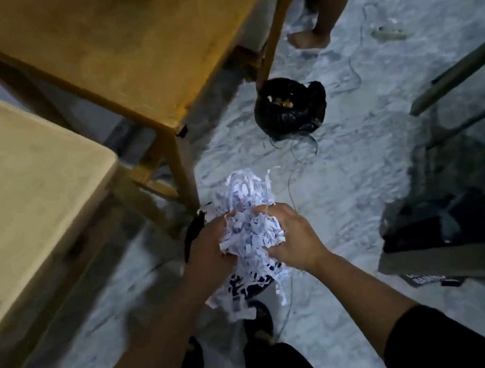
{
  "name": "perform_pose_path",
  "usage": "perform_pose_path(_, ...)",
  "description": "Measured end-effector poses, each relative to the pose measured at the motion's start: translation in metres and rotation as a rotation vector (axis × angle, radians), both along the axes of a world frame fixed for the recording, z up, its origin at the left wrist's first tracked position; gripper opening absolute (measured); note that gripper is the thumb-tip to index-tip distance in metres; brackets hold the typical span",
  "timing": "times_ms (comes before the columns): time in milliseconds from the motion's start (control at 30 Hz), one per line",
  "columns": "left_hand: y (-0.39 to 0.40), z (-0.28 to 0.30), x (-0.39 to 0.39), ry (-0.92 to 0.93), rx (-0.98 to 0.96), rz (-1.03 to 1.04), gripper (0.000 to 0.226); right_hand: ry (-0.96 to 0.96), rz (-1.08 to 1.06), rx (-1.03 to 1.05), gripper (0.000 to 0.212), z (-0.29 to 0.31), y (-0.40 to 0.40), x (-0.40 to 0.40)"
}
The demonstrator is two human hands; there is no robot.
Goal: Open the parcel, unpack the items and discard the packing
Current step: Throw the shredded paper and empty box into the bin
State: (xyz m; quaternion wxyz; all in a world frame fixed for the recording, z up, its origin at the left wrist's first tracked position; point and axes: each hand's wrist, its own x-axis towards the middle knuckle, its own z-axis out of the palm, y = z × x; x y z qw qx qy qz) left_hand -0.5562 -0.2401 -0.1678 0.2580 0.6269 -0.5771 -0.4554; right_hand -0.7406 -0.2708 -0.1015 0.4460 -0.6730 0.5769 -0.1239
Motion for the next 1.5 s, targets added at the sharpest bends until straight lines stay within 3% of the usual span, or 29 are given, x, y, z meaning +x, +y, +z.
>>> perform_pose_path(100, -0.017, -0.065, -0.017, -0.066, 0.022, 0.029, 0.064, 0.047, -0.059, 0.039, 0.077, -0.054, -0.014, -0.009)
perform_pose_path(267, -0.037, -0.099, -0.039, -0.260, 0.133, 0.087, 0.078, 0.141, 0.017, 0.191, 0.094, -0.120, -0.035, -0.014)
perform_pose_path(433, -0.036, -0.092, -0.053, -0.404, 0.271, 0.044, 0.066, 0.348, 0.094, 0.270, 0.070, -0.125, -0.040, -0.006)
perform_pose_path(633, -0.042, -0.013, -0.060, -0.645, 0.189, -0.072, 0.046, 0.529, 0.120, 0.174, 0.040, -0.049, -0.044, 0.009)
perform_pose_path(800, -0.055, 0.091, -0.050, -0.773, -0.017, -0.153, 0.032, 0.534, 0.188, -0.129, 0.043, 0.046, -0.056, 0.022)
perform_pose_path(967, -0.070, 0.174, -0.014, -0.863, -0.339, 0.027, 0.009, 0.548, 0.303, -0.411, 0.052, 0.157, -0.074, 0.049)
perform_pose_path(1100, -0.059, 0.250, 0.022, -0.869, -0.432, 0.256, 0.027, 0.448, 0.338, -0.498, 0.054, 0.214, -0.076, 0.083)
perform_pose_path(1200, -0.038, 0.288, 0.058, -0.944, -0.534, 0.395, 0.028, 0.351, 0.369, -0.579, 0.054, 0.243, -0.066, 0.117)
perform_pose_path(1367, 0.027, 0.322, 0.120, -1.018, -0.492, 0.577, 0.037, 0.205, 0.473, -0.645, 0.052, 0.263, -0.024, 0.187)
perform_pose_path(1500, 0.102, 0.319, 0.181, -0.899, -0.359, 0.753, 0.045, 0.132, 0.527, -0.625, 0.053, 0.258, 0.029, 0.245)
